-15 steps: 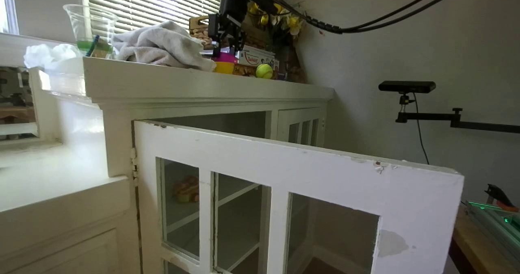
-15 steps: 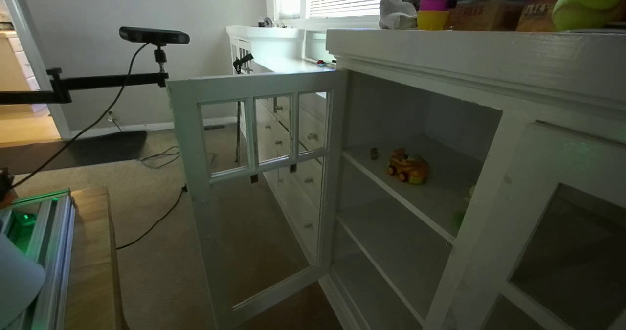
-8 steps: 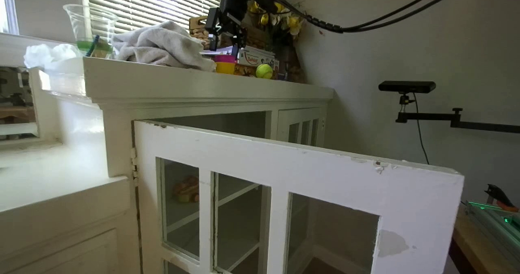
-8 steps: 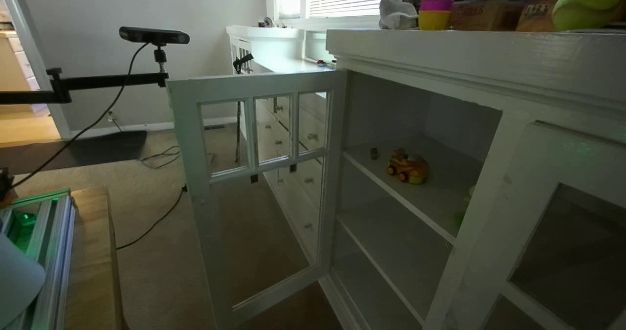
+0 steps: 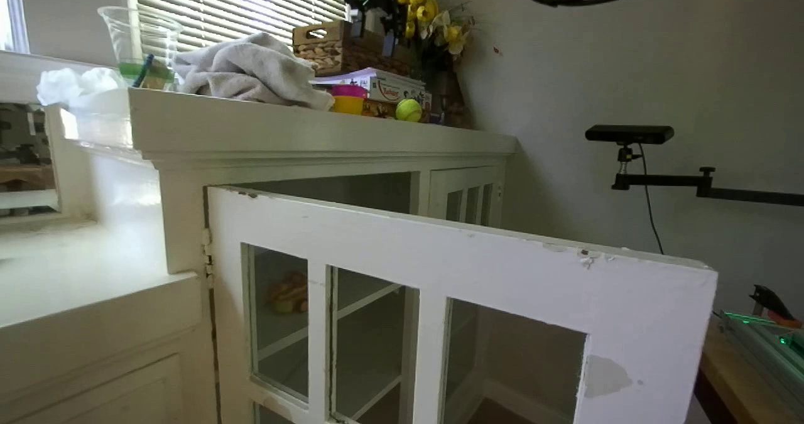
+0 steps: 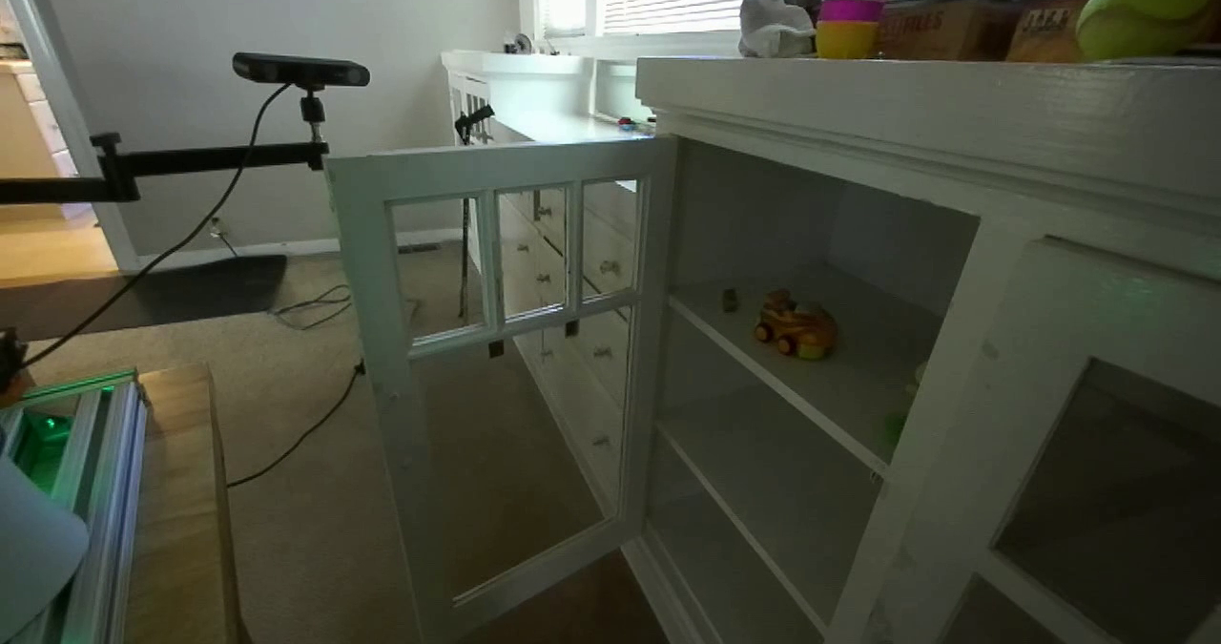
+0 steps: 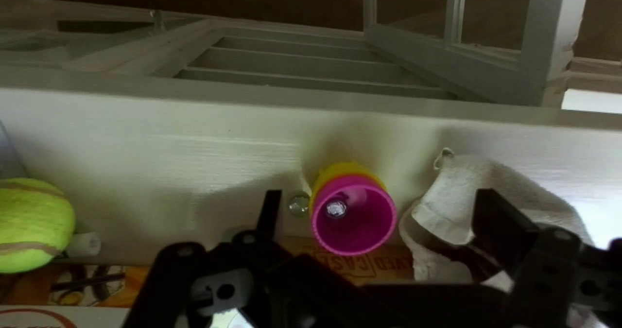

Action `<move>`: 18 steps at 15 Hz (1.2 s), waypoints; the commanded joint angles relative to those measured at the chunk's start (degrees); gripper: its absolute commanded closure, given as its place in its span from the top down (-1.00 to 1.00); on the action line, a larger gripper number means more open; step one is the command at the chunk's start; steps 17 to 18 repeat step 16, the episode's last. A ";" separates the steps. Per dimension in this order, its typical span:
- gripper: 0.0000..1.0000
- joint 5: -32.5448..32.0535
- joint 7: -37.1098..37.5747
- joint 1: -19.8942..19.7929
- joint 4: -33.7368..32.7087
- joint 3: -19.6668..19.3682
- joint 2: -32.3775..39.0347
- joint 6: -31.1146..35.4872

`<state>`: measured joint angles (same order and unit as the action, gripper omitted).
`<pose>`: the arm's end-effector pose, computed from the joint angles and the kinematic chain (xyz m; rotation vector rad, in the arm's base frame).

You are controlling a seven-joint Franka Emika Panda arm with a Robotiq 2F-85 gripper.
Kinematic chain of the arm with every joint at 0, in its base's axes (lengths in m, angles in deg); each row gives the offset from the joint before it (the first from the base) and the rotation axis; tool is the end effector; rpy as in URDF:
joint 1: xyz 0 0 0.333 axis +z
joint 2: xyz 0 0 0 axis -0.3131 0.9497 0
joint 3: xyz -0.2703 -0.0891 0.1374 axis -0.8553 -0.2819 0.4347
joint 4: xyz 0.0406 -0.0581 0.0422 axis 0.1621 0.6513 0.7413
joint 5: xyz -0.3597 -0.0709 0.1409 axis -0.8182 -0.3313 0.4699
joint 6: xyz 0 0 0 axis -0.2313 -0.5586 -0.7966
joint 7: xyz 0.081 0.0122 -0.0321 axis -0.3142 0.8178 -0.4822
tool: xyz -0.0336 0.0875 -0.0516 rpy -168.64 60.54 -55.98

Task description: Put the pink bowl inside the yellow bowl

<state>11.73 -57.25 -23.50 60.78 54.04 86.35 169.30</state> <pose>0.6704 -0.0663 0.6009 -3.0660 0.2224 -0.1718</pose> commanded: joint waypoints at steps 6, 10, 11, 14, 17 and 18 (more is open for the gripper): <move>1.00 -0.31 -6.39 -1.95 16.94 -1.54 -18.72 -2.55; 1.00 -0.01 -5.27 -2.02 13.70 -1.70 -16.77 -4.05; 1.00 -0.01 -5.34 -2.01 14.26 -1.69 -17.08 -3.96; 1.00 -0.01 -5.41 -1.99 14.73 -1.66 -17.15 -3.77; 1.00 -0.01 -5.43 -1.99 14.74 -1.66 -17.15 -3.77; 1.00 -0.01 -5.43 -1.99 14.74 -1.66 -17.15 -3.77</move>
